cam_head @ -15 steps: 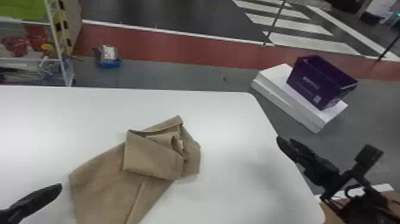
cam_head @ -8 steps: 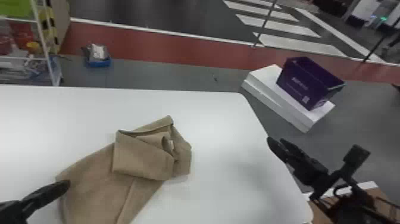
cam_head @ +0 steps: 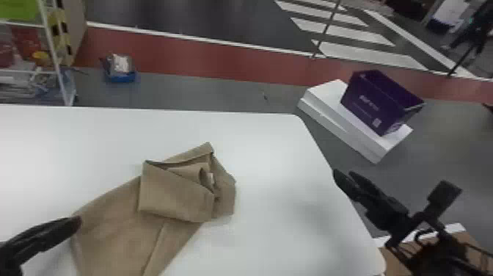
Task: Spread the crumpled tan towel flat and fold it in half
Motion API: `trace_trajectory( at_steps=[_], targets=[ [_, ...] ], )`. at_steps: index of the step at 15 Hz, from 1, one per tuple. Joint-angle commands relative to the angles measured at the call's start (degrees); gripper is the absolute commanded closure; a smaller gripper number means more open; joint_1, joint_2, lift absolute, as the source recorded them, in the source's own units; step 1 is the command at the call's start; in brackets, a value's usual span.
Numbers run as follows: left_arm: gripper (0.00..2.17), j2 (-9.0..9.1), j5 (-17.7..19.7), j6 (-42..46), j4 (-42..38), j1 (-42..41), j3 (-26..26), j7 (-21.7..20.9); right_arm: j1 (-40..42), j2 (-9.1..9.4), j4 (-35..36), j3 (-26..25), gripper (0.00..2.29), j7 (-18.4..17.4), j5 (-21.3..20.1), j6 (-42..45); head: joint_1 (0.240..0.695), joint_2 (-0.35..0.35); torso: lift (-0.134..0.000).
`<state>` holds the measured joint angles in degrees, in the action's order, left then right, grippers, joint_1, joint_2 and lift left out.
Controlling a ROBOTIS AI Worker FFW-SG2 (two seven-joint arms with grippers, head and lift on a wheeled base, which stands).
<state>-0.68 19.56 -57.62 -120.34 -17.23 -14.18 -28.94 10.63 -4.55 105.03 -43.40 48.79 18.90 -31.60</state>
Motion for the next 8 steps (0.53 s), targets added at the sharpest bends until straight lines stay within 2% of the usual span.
trace_trajectory(
  at_steps=[1,5,7,8],
  targets=[
    [0.27,-0.02,-0.2,0.0,0.0,0.5,-0.8,0.0,0.0,0.07,0.0,0.1,0.26,0.1,0.0,0.0,0.695,-0.348,-0.124],
    [0.27,-0.02,-1.5,-3.2,0.0,1.2,-0.2,0.0,0.0,0.07,0.0,-0.5,0.26,0.3,0.3,0.2,0.695,-0.333,-0.124],
    [0.27,-0.02,-5.0,-3.2,0.1,1.2,1.3,0.1,0.0,0.16,0.0,-0.5,0.26,0.3,0.4,0.5,0.695,-0.339,-0.124],
    [0.27,0.06,-5.2,-3.2,0.2,1.2,1.4,0.1,0.1,0.16,-0.1,-0.5,0.26,0.4,0.4,0.7,0.695,-0.343,-0.124]
  ],
)
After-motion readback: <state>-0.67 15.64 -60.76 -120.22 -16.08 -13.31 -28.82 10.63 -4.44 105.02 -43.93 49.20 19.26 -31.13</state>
